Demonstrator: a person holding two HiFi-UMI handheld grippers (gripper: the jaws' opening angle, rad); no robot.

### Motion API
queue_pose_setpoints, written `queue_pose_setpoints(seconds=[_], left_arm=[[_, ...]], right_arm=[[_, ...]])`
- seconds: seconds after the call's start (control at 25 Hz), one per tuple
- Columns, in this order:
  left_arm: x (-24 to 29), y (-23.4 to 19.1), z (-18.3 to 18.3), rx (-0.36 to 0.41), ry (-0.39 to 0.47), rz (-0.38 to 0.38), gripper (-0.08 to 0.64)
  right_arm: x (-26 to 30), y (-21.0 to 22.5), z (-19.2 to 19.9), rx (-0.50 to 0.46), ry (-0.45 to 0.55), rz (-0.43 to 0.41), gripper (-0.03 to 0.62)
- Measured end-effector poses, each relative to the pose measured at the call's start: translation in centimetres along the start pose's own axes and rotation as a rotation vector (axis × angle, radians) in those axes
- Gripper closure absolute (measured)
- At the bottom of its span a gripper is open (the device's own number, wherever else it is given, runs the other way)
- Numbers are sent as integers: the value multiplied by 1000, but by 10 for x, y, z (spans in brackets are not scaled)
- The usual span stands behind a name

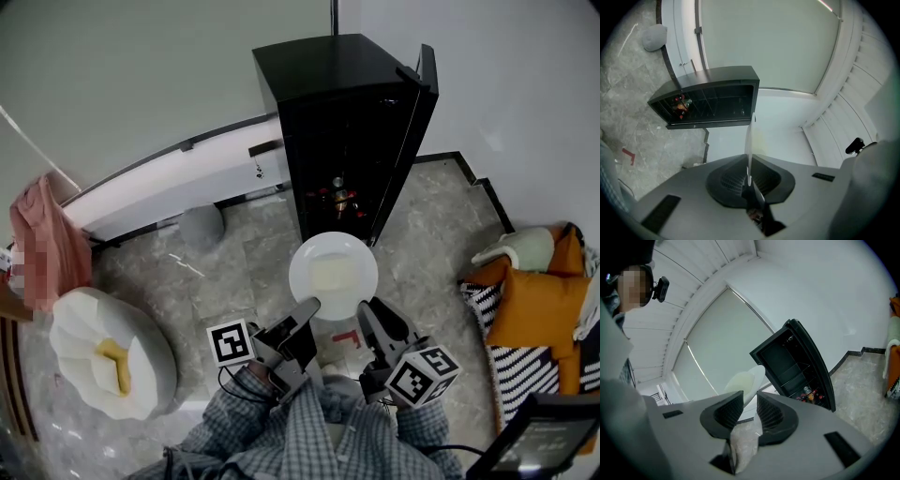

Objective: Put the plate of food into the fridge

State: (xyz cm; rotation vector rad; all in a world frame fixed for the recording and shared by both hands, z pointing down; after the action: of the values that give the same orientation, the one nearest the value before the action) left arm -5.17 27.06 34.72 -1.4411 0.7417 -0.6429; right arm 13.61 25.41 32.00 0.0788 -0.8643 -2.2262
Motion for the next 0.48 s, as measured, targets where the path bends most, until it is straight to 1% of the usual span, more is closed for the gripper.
queue_pose_setpoints(seconds=[0.2, 0.48], left_arm=[[5, -1, 11, -6, -7, -3, 540], [16, -2, 13, -5, -29, -12, 540]], right_arm=[[-11, 6, -1, 5, 8, 7, 502], [-15, 14, -3, 22, 31, 15, 502]])
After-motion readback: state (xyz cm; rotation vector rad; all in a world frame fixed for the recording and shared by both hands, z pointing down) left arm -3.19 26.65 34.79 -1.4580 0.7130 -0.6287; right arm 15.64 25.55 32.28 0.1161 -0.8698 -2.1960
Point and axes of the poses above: the fingertips, and each gripper's own axes: x forward along the fingers, y to its right, z out of its underside, the point moved 7 cm from there along -x, backward along the fingers, and after that the axes turned 2 degrees about -x, right-handed, at the moved point
